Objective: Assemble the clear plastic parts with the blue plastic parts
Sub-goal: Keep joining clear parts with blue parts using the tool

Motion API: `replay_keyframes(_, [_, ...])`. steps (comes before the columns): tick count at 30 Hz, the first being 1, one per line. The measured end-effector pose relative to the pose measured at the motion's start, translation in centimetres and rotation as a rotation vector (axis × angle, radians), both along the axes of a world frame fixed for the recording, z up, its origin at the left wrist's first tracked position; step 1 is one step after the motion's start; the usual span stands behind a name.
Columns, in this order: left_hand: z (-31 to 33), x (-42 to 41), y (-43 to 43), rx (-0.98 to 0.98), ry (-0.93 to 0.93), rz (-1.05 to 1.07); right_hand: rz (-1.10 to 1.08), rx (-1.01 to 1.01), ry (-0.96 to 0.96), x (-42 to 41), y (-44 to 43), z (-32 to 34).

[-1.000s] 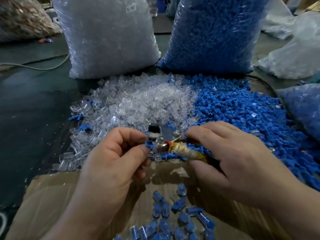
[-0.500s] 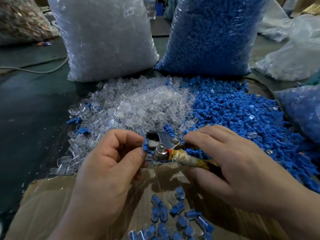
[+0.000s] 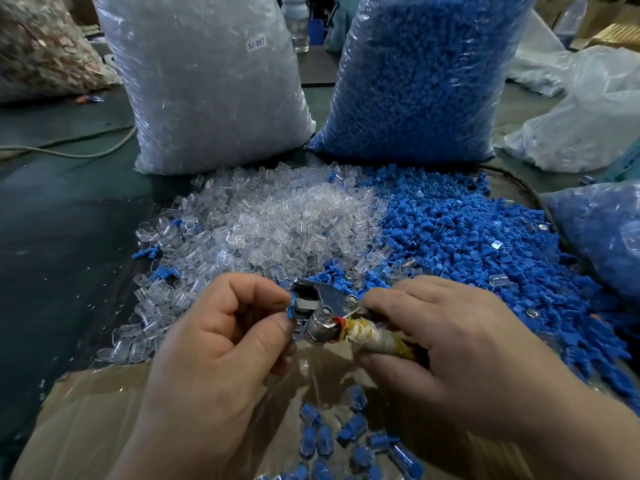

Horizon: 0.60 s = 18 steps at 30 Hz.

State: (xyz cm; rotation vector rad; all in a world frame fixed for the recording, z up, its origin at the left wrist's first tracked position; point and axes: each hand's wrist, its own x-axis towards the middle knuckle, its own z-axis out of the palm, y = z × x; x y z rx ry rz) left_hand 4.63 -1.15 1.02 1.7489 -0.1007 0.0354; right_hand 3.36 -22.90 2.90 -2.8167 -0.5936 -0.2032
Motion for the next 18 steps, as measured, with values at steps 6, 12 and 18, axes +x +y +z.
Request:
replay_keyframes(6, [-1.0, 0.8, 0.3, 0.078, 0.148, -0.056, -0.185, -0.204, -0.026, 1.5, -0.7, -0.5])
replay_keyframes(12, [-1.0, 0.3, -0.5, 0.107, 0.182, -0.093, -0.226, -0.258, 0.124, 3.0, -0.6, -0.7])
replay_keyframes(18, [-2.3, 0.3, -0.8, 0.101, 0.124, -0.091, -0.103, -0.039, -0.100, 1.1, 1.8, -0.7])
